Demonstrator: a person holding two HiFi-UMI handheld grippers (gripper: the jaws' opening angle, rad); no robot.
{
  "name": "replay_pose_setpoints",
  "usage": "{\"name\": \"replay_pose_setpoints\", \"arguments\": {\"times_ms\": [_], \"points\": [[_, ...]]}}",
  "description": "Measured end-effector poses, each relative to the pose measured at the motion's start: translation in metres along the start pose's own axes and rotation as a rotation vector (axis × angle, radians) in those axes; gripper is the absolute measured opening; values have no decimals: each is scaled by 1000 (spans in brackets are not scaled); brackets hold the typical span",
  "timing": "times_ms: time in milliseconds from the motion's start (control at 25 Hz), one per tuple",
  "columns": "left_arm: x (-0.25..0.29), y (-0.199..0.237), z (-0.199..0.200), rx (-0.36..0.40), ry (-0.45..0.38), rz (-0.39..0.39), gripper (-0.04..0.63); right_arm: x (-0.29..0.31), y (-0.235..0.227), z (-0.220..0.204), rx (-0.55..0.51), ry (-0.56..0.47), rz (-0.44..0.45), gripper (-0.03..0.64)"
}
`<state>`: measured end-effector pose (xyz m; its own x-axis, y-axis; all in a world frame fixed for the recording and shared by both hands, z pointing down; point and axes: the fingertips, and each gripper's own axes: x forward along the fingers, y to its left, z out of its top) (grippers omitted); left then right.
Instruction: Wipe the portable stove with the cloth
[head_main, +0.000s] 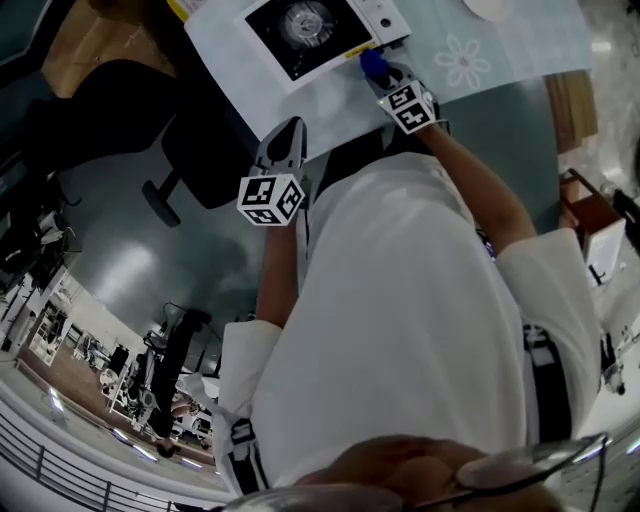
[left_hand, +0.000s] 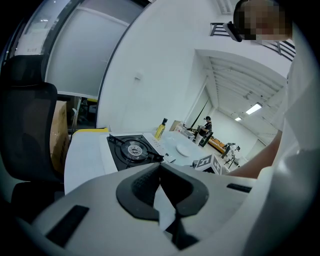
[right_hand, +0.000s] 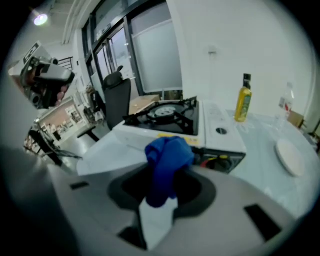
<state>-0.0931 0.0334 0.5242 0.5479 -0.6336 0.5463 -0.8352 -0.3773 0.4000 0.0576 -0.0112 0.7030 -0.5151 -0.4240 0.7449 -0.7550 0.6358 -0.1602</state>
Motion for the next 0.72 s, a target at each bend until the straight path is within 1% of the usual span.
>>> {"name": "replay_pose_setpoints", "arguments": {"times_ms": [320,520,720], "points": [[-4,-1,-4,1,8,-19,32,8,12,3,9,22,3,132],[-8,8,-5,-5,5,-12,32,16,26,9,23,28,36,132],[-18,21,-8,-19,-3,6,32,24,35,15,56,35,46,133]]}}
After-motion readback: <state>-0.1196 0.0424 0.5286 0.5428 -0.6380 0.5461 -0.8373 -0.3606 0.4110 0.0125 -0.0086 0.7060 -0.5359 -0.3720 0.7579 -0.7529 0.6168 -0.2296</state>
